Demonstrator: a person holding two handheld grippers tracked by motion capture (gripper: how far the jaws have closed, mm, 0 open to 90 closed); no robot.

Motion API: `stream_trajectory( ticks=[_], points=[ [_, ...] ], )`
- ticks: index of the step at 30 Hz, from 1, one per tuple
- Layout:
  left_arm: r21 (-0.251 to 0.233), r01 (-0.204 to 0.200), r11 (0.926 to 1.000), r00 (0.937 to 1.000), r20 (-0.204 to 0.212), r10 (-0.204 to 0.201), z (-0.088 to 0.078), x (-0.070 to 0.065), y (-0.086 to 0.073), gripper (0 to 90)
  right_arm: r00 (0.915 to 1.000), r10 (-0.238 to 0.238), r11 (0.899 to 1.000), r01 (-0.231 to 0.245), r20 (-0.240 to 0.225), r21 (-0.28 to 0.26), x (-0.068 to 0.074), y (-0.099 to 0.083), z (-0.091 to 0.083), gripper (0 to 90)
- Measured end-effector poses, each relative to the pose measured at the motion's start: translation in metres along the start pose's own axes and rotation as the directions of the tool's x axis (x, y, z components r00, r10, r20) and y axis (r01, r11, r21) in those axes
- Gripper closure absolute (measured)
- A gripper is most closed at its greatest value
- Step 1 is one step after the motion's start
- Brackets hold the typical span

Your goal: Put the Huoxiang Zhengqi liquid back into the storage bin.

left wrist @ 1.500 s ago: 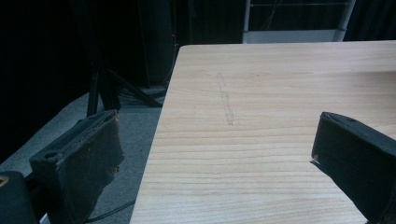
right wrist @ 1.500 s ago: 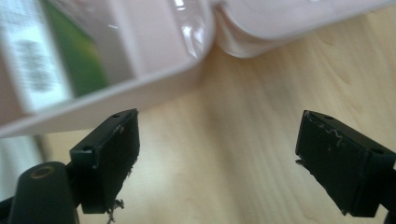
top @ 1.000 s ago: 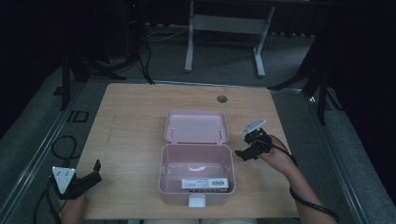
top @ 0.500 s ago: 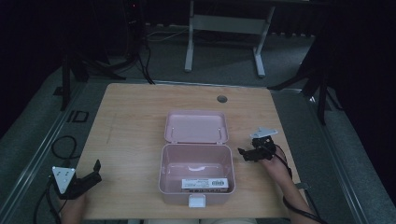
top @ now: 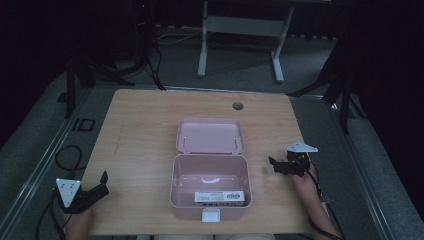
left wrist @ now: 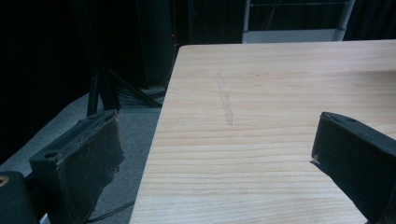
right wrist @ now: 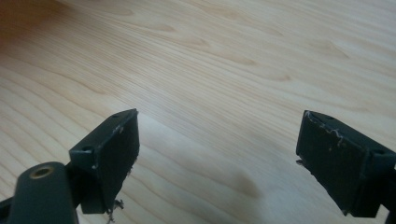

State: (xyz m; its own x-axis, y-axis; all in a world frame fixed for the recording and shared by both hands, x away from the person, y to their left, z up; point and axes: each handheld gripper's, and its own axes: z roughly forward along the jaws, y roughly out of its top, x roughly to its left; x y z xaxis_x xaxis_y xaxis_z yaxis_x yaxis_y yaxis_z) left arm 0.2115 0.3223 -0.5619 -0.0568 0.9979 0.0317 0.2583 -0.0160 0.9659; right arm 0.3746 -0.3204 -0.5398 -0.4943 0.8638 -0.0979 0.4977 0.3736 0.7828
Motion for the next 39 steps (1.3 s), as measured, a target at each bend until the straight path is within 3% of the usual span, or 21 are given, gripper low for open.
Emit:
stream_trajectory(
  ticks=[4,9,15,24,33,34,39],
  points=[
    [0.0,-0.003,1.0,1.0,0.0,0.003,0.0,0.0,0.0,2.1,0.9981,0.056,0.998,-0.055,0.027,-0.019,-0.012,-0.009,-0.007,13.0],
    [0.0,-0.003,1.0,1.0,-0.001,0.003,0.0,0.0,0.0,2.1,0.9898,0.131,0.991,-0.129,0.057,-0.036,-0.027,-0.019,-0.017,13.3],
    [0.0,-0.003,1.0,1.0,-0.003,0.003,0.0,0.0,0.0,2.1,0.9836,0.143,0.989,-0.139,0.11,-0.038,-0.033,-0.031,-0.025,13.3],
    [-0.003,-0.001,1.0,1.0,-0.002,0.001,0.0,0.0,0.0,2.1,0.977,0.182,0.98,-0.17,0.112,-0.106,-0.036,-0.042,-0.037,13.3],
    [-0.005,0.004,1.0,1.0,-0.001,-0.004,-0.001,0.0,0.0,2.1,0.9718,0.203,0.975,-0.19,0.12,-0.113,-0.039,-0.046,-0.04,13.3],
    [-0.006,0.005,1.0,1.0,-0.001,-0.005,-0.001,0.0,0.0,2.1,0.9655,0.228,0.969,-0.212,0.126,-0.124,-0.041,-0.048,-0.043,13.3],
    [-0.008,0.007,0.9999,1.0,-0.002,-0.007,-0.001,0.0,0.0,2.1,0.9613,0.243,0.966,-0.227,0.13,-0.127,-0.045,-0.05,-0.045,13.4]
  ],
)
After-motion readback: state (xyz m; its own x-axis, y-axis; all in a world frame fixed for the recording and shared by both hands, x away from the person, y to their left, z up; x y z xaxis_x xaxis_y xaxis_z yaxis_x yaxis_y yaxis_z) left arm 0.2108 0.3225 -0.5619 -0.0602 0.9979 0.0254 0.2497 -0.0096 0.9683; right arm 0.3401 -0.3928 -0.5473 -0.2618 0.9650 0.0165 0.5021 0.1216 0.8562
